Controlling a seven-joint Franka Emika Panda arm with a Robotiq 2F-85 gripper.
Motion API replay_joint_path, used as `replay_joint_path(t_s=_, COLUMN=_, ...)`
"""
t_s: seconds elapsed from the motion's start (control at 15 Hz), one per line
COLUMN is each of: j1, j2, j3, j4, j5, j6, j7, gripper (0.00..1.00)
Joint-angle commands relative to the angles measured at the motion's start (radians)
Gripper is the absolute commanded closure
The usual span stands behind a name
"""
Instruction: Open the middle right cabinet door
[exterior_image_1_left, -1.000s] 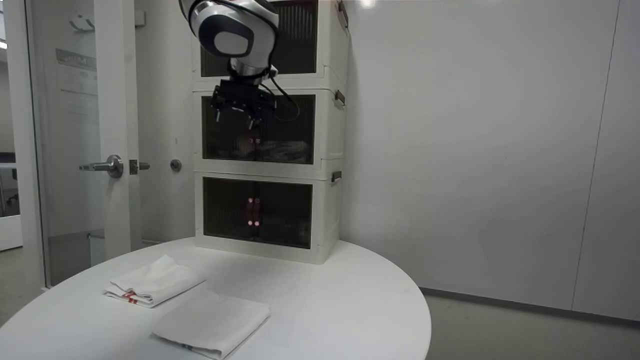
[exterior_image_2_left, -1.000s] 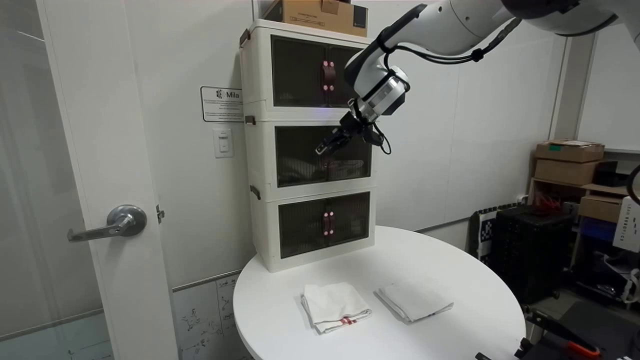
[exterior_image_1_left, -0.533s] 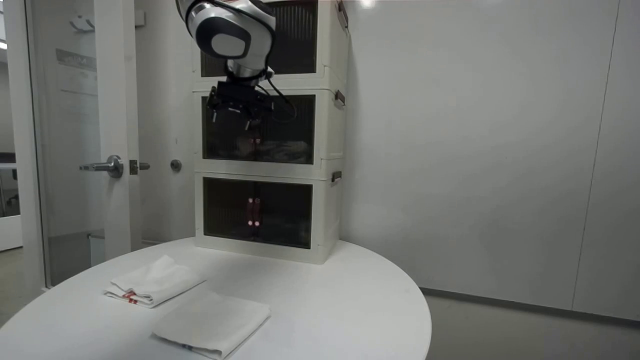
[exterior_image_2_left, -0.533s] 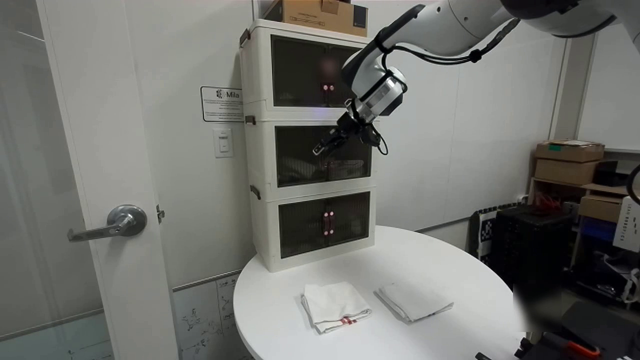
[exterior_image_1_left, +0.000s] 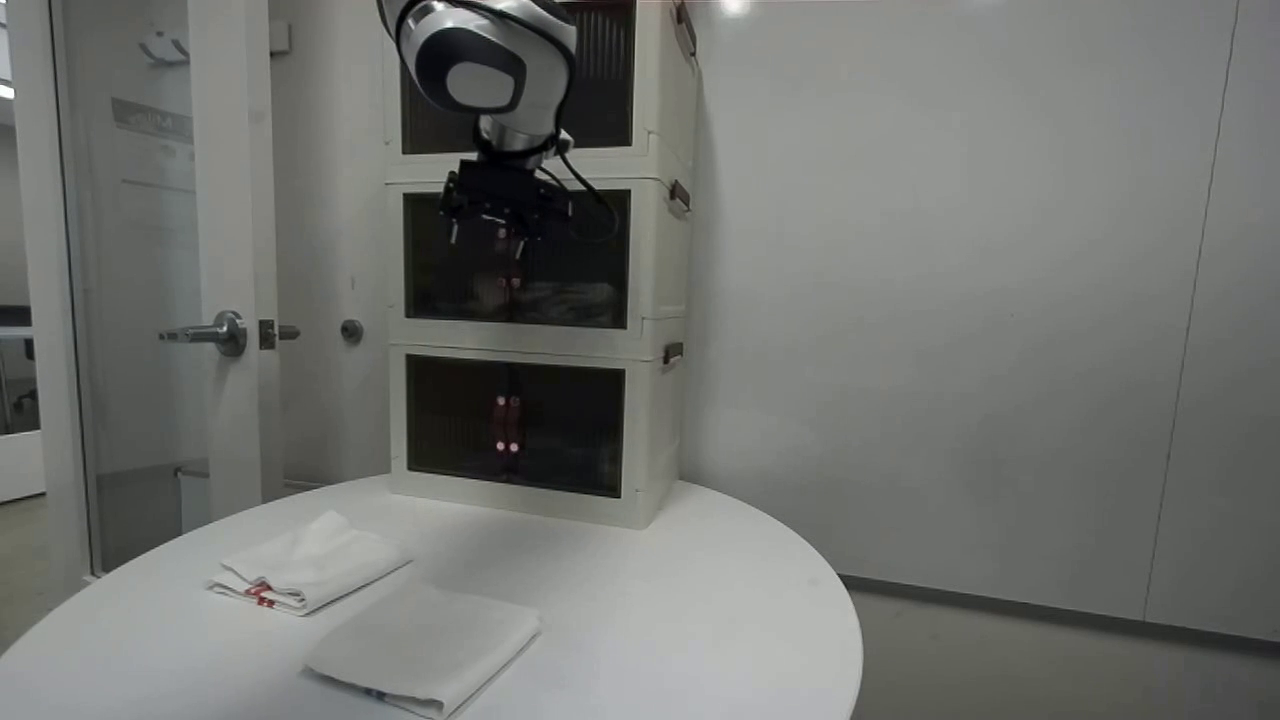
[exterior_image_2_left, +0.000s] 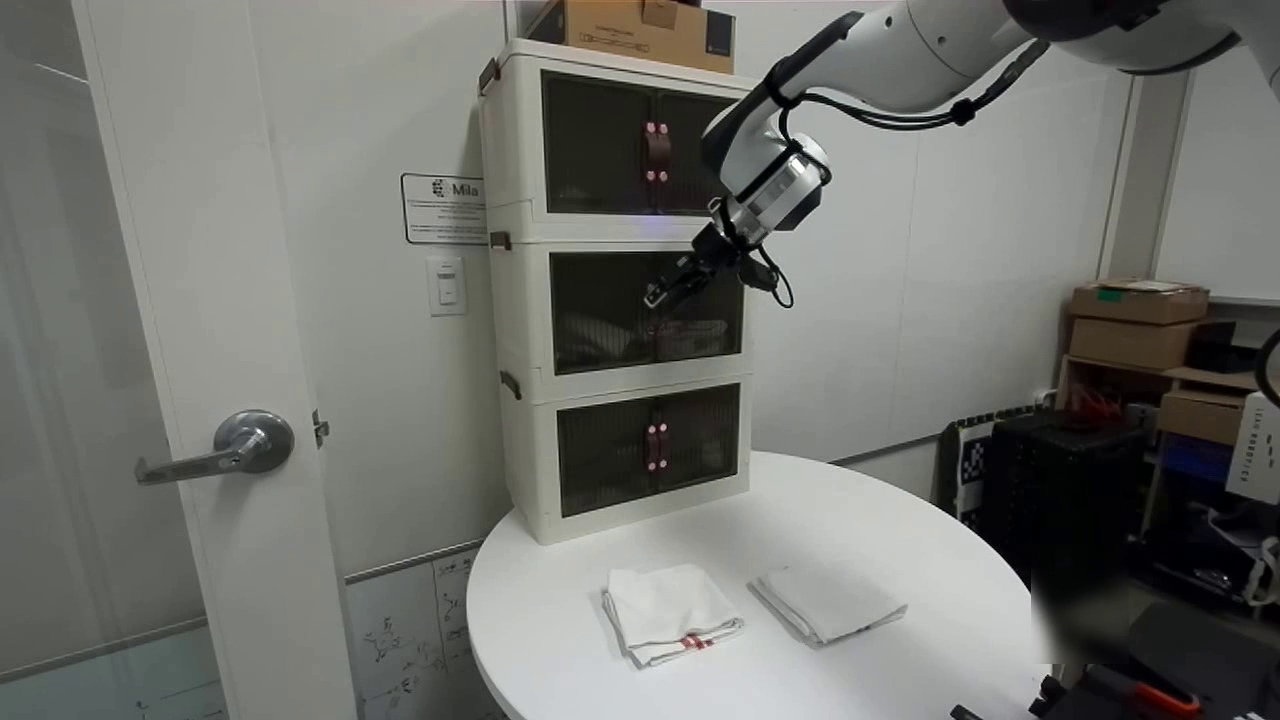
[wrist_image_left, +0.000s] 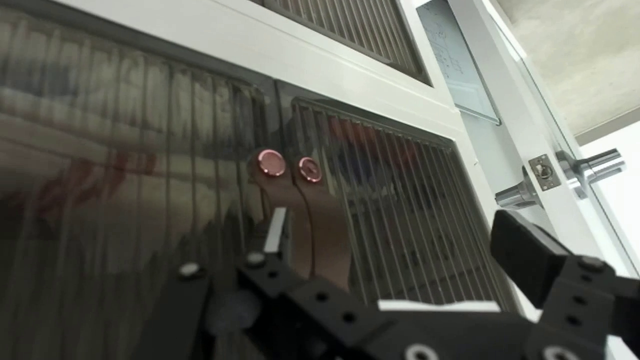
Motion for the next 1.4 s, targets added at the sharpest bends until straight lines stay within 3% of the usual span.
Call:
replay_joint_path(t_s=0.0, j1=-0.022, j2=0.007, j3=-0.008, j4=0.028, j5=-0.014, j6=-0.011, j7=0.011, gripper=0.0)
replay_joint_path(t_s=0.8, j1=-0.02, j2=0.059, j3=0.019, j4=0.106, j5=-0.021, j6=-0.085, j7=-0.001, gripper=0.0)
replay_joint_path(t_s=1.33, j1=-0.005, j2=0.07, j3=0.036, j4=0.085, j5=-0.071, j6=-0.137, j7=-0.034, gripper=0.0)
